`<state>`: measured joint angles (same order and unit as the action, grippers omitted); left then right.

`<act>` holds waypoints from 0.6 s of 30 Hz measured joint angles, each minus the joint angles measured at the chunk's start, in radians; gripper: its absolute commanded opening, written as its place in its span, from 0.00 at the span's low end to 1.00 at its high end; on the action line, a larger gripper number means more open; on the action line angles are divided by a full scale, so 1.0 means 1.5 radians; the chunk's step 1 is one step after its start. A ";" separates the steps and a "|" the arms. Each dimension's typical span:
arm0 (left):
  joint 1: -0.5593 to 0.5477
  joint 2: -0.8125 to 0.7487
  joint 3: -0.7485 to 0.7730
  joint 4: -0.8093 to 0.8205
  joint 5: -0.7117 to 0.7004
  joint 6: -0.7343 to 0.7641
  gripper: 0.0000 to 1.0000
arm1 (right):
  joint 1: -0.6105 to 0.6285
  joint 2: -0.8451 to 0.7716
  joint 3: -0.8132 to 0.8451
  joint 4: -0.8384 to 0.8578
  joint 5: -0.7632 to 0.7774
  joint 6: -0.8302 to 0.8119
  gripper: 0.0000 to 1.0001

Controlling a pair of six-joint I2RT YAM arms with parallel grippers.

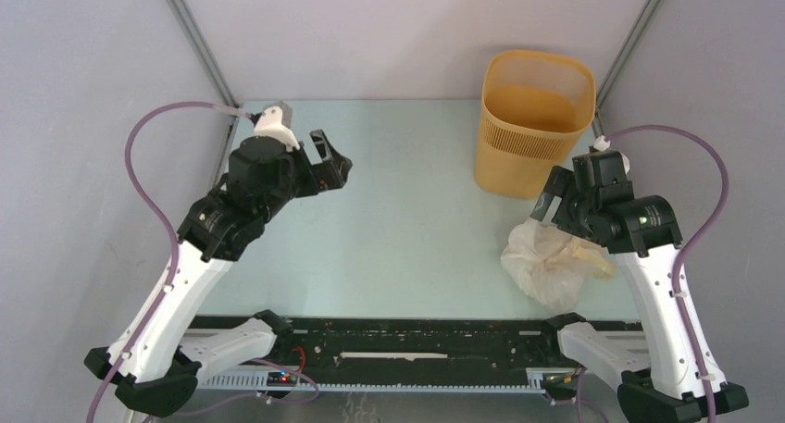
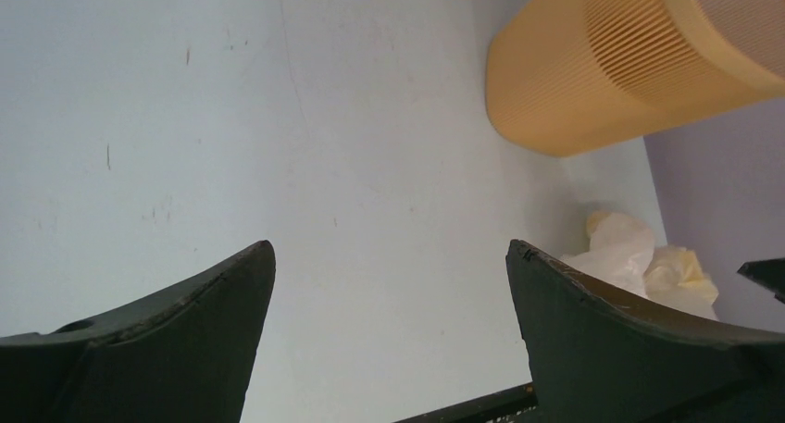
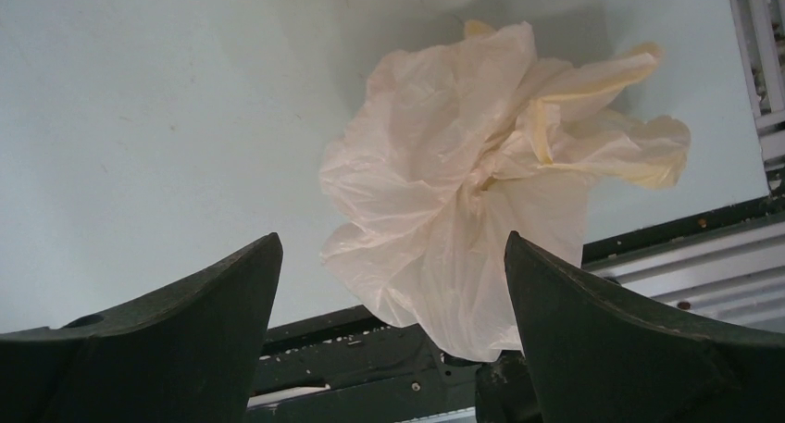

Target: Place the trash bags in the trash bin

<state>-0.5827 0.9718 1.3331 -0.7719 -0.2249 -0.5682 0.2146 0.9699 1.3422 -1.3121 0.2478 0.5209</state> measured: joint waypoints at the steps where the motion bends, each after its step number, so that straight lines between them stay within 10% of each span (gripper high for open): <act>1: 0.000 -0.011 -0.019 0.000 0.003 -0.003 1.00 | -0.016 -0.001 -0.012 -0.002 -0.001 0.005 1.00; 18: 0.000 -0.079 -0.086 0.027 0.012 0.061 1.00 | -0.341 0.076 -0.141 0.054 -0.083 -0.003 1.00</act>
<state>-0.5831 0.8539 1.2034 -0.7315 -0.2062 -0.4770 -0.2966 1.0843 1.1313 -1.2312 0.1238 0.5159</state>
